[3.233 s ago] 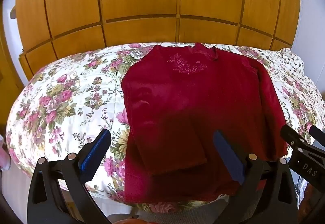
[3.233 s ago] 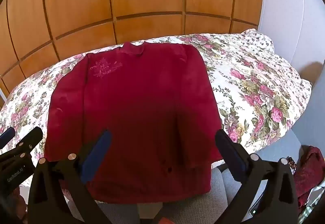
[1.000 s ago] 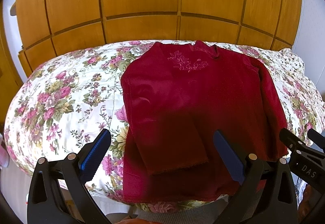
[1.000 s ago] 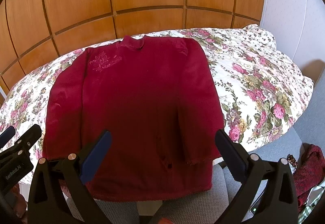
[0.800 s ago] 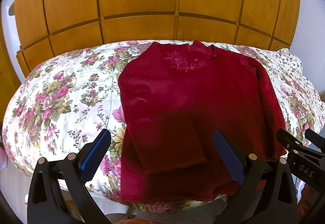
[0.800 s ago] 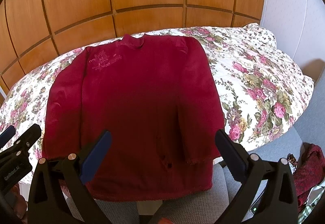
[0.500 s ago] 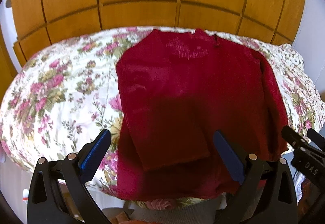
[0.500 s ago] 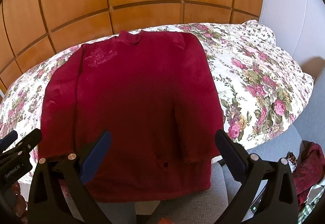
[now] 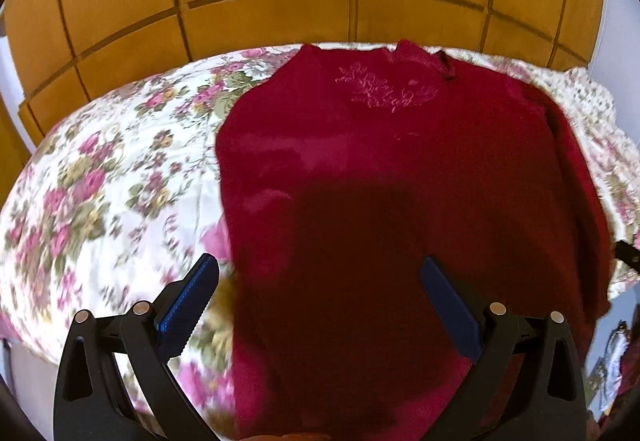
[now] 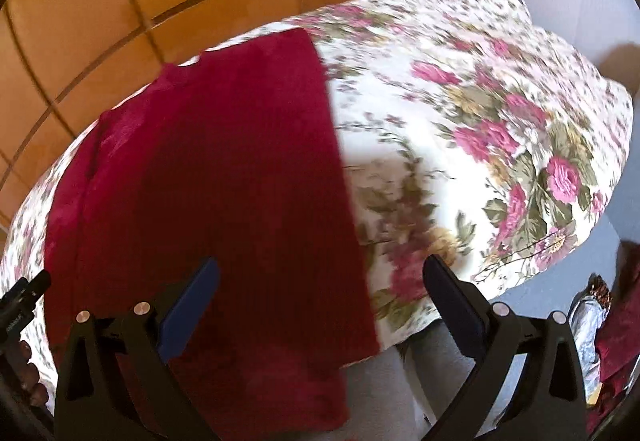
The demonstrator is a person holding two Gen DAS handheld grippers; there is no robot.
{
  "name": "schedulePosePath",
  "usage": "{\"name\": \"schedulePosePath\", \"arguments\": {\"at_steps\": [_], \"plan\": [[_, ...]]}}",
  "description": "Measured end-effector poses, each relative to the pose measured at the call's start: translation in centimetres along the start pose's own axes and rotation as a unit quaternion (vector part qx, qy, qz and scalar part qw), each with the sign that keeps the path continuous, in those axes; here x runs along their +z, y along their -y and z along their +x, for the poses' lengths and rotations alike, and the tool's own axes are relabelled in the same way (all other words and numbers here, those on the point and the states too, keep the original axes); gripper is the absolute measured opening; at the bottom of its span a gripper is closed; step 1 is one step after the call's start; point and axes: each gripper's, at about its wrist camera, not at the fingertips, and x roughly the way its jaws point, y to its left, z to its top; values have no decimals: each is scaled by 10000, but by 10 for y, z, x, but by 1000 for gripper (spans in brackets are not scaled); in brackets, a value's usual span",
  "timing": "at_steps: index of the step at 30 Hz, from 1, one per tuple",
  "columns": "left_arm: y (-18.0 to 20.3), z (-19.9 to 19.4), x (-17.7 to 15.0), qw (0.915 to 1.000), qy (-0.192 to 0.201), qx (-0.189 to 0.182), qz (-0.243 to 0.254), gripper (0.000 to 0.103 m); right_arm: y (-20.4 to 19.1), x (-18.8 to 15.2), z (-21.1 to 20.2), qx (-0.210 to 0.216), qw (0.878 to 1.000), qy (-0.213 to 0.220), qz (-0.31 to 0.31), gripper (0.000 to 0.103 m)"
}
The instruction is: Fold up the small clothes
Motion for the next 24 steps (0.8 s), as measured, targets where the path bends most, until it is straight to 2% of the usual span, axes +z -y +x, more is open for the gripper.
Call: {"name": "schedulePosePath", "arguments": {"at_steps": [1, 3, 5, 7, 9, 11, 13, 15, 18, 24], "plan": [[2, 7, 2, 10000, -17, 8, 49, 100, 4, 2, 4, 126, 9999, -59, 27, 101], [5, 21, 7, 9998, -78, 88, 155, 100, 7, 4, 10, 298, 9994, -145, 34, 94], [7, 35, 10, 9995, -123, 165, 224, 100, 4, 4, 20, 473, 9983, -330, -71, 62], [3, 46, 11, 9997, -199, 104, 100, 100, 5, 2, 30, 724, 9958, -563, -32, 37], [-4, 50, 12, 9996, -229, -40, -130, 100, 3, 2, 24, 821, 9953, -509, -79, 28], [-6, 51, 10, 9996, -206, -113, -184, 100, 4, 8, 15, 826, 9957, -362, -229, 11], [-5, 51, 7, 9997, -132, -115, -159, 100, 12, 18, 5, 788, 9960, -223, -355, 4], [-4, 50, 4, 9999, 2, -83, -127, 100, 19, 28, 2, 692, 9963, -158, -483, 4], [-5, 50, 0, 9995, 161, -141, -226, 100, 41, 46, -3, 304, 9980, -7, -560, 4], [-8, 48, 0, 9992, 184, -300, -186, 100, 94, 94, -10, -662, 9952, 514, -514, 4]]}}
